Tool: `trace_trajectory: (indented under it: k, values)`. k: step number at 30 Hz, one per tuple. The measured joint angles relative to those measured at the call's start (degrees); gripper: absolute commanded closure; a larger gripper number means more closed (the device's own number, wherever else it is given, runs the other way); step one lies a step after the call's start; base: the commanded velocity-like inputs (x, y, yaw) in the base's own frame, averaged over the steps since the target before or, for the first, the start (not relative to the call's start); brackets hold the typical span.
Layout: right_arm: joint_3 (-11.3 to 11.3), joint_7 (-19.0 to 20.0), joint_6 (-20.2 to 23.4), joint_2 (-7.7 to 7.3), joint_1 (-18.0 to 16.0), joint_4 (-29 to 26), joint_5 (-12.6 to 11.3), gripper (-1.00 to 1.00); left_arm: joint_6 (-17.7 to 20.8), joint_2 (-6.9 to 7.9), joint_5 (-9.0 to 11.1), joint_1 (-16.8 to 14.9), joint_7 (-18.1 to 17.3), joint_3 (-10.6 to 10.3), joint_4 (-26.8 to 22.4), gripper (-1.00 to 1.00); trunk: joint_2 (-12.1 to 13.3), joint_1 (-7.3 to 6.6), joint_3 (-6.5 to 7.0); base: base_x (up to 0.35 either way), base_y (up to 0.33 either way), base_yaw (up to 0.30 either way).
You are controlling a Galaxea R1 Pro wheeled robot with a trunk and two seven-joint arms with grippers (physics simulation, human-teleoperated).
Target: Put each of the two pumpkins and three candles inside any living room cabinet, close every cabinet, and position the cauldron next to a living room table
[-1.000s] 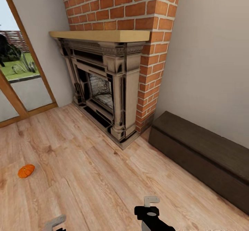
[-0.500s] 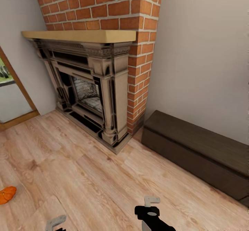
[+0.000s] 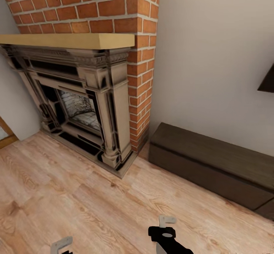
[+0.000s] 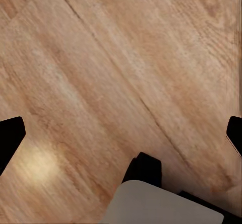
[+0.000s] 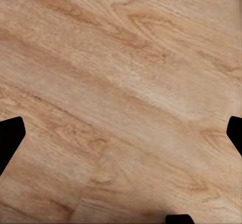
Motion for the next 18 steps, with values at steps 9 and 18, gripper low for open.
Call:
trace_trajectory:
  k: [9,18]
  values:
    - [0.00,0.00,0.01,0.00,0.00,0.00,0.00,-1.00,0.00,-0.01,0.00,0.00,0.00,0.00,0.02,-1.00,0.00,0.00,0.20,0.235,0.211,-0.287]
    - [-0.04,0.00,0.01,0.00,0.00,0.00,0.00,-1.00,0.00,-0.01,0.00,0.00,0.00,-0.06,0.01,-1.00,0.00,0.00,0.41,0.226,0.164,-0.287]
